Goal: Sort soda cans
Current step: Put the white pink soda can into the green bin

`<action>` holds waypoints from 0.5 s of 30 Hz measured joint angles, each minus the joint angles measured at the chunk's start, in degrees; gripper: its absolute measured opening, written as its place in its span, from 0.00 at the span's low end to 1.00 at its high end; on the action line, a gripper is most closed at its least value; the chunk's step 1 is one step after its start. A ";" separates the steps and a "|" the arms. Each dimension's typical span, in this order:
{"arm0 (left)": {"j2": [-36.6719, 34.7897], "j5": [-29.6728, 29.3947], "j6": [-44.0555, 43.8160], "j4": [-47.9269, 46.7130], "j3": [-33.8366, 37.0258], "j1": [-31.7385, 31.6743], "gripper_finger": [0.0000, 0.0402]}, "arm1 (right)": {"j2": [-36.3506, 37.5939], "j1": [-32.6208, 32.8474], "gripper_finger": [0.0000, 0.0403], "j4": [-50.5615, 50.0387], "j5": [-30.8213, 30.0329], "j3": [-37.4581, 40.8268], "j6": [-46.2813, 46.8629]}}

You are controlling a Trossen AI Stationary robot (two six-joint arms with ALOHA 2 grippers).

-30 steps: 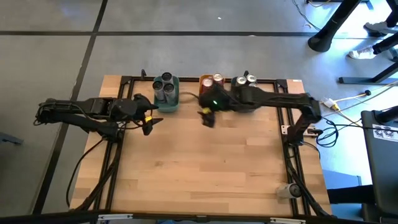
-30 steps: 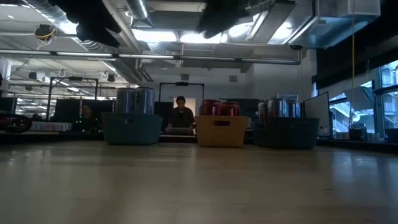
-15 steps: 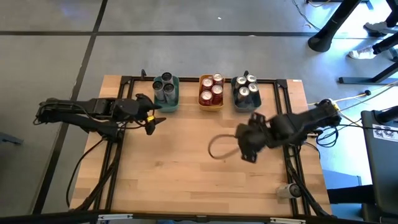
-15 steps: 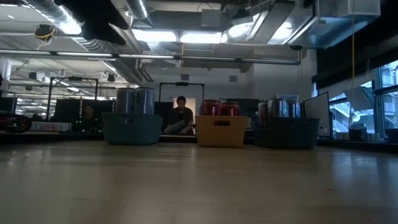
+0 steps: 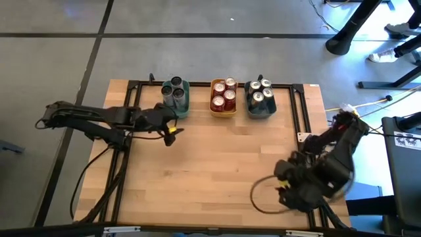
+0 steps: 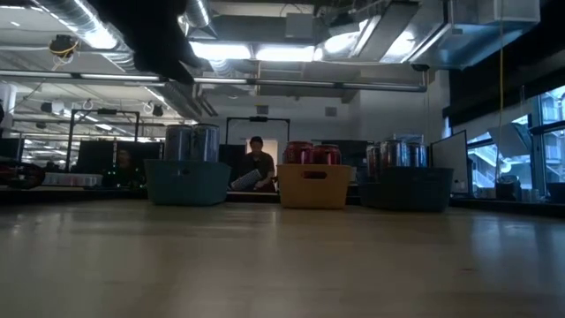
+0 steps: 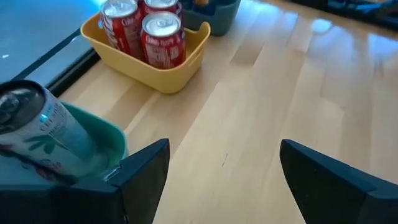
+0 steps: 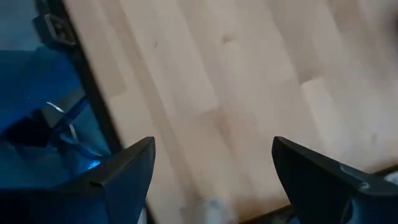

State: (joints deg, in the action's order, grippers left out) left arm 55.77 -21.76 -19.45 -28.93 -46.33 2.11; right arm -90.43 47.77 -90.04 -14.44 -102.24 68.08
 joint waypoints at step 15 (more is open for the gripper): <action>2.07 0.02 -2.49 5.49 0.00 0.66 0.73 | -0.04 21.29 0.79 -0.03 9.80 9.78 30.28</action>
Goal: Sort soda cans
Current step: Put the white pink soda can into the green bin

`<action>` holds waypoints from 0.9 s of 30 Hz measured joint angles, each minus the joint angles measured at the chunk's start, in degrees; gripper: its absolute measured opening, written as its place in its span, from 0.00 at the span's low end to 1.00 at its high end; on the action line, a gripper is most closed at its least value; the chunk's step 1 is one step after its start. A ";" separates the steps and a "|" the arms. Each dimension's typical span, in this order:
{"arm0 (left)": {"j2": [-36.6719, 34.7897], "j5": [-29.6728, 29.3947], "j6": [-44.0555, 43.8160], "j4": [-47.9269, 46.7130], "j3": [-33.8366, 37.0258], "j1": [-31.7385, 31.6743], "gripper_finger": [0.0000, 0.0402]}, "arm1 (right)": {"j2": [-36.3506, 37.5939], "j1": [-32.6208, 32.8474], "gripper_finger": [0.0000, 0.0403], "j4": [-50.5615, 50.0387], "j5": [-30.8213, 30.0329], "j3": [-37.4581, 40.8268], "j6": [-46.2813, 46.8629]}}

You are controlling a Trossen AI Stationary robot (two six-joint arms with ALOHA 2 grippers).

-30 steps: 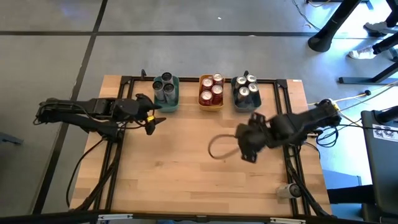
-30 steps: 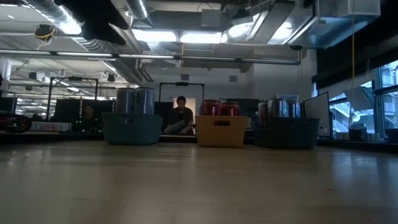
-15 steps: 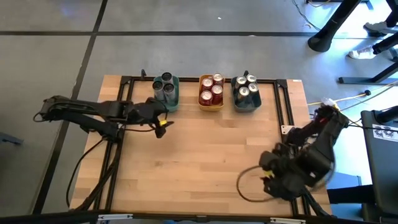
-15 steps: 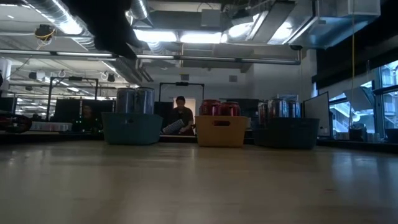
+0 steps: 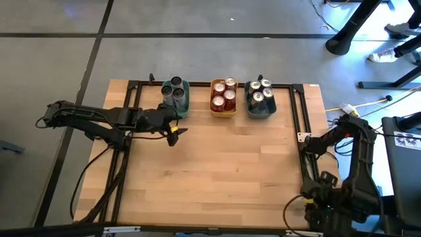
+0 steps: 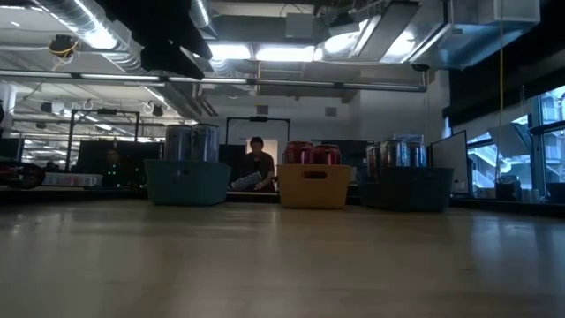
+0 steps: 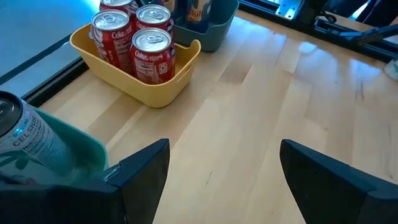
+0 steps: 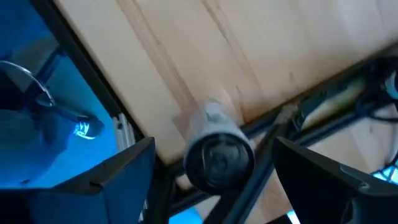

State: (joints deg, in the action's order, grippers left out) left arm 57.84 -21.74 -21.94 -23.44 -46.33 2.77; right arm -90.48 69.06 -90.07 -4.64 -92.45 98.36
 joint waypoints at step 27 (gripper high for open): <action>-0.04 0.02 0.00 0.06 0.00 1.35 0.73 | -0.50 7.10 0.79 7.26 -0.29 9.47 9.45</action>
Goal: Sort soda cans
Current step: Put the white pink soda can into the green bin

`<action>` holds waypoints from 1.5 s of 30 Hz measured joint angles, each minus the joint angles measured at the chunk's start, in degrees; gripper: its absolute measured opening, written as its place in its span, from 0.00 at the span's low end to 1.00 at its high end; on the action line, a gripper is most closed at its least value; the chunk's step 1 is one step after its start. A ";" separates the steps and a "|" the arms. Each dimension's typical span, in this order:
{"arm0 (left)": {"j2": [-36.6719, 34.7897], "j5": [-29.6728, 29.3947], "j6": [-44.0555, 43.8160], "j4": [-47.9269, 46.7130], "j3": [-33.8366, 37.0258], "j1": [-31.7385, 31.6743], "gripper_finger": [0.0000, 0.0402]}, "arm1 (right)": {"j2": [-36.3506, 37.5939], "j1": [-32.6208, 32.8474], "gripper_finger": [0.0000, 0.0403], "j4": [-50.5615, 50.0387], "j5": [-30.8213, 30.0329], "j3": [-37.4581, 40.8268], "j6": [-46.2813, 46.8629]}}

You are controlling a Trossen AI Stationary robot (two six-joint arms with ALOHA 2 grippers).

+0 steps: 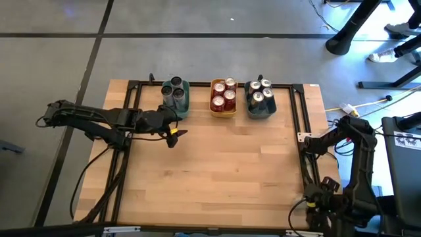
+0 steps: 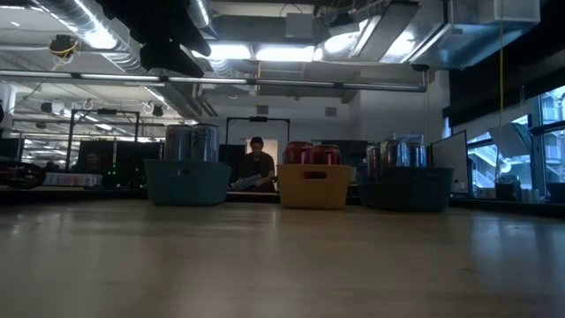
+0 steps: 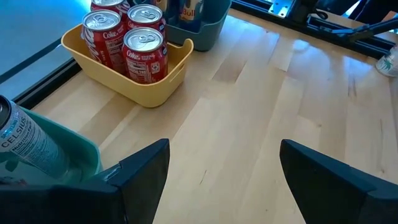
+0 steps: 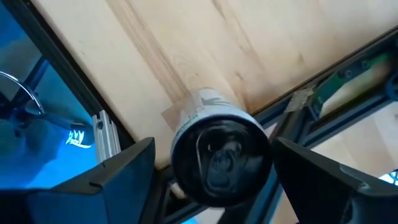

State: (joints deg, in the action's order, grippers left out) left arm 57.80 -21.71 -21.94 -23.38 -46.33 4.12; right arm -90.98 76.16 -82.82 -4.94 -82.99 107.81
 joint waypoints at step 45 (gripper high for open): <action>1.89 0.06 6.95 0.82 0.00 -0.02 0.73 | 0.15 -34.00 0.61 17.98 -21.82 4.27 -46.88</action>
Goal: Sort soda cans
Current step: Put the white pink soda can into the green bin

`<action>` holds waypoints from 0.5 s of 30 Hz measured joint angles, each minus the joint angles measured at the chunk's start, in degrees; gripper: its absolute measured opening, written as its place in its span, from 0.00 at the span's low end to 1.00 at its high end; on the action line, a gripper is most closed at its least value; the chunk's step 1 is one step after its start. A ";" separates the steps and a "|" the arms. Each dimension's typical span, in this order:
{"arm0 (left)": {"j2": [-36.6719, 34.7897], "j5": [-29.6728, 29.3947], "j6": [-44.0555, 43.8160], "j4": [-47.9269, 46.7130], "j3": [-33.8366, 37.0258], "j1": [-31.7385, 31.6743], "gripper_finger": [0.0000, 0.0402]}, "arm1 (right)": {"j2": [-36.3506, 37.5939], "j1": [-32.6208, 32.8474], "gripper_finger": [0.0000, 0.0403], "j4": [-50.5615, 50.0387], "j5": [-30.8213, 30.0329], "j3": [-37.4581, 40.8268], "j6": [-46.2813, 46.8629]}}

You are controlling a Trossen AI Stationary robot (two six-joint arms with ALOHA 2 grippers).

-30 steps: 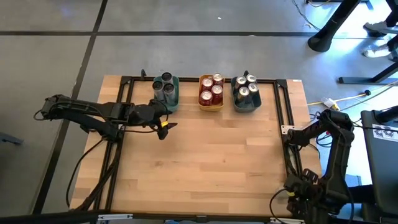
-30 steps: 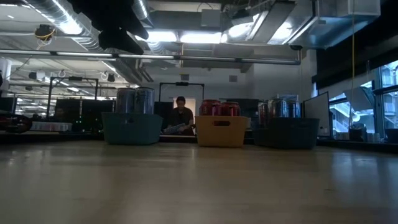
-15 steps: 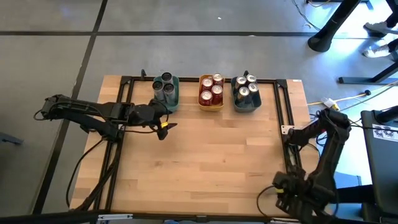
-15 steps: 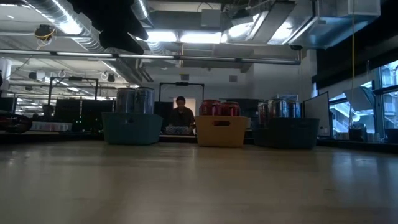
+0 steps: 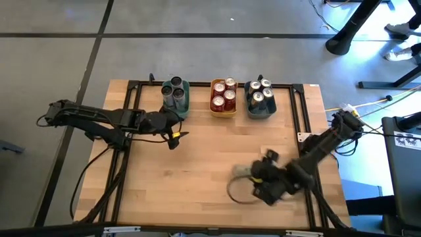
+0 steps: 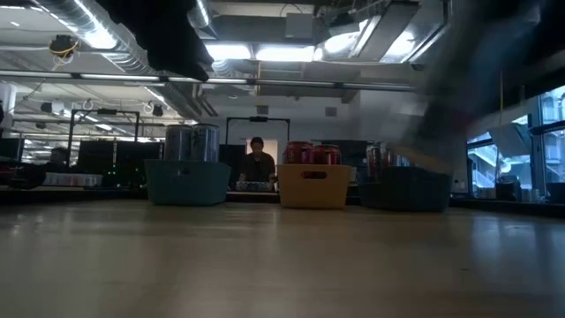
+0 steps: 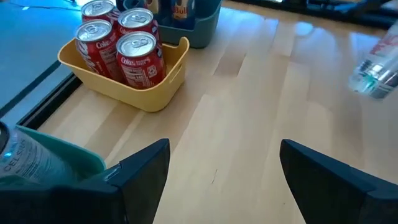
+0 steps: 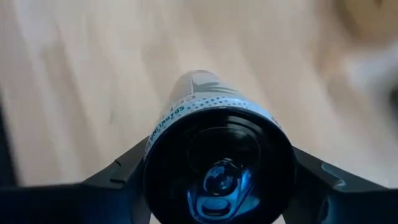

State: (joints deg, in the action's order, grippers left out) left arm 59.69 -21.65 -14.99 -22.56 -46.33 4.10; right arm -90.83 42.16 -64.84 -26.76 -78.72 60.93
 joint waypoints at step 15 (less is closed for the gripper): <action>6.58 10.36 3.65 3.55 0.00 0.59 0.61 | -0.01 -25.14 0.61 37.54 0.22 0.02 -47.56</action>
State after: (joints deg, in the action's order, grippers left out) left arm 66.28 -11.29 -11.34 -19.01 -46.33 4.69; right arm -90.83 17.02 -27.30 -26.54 -78.70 13.36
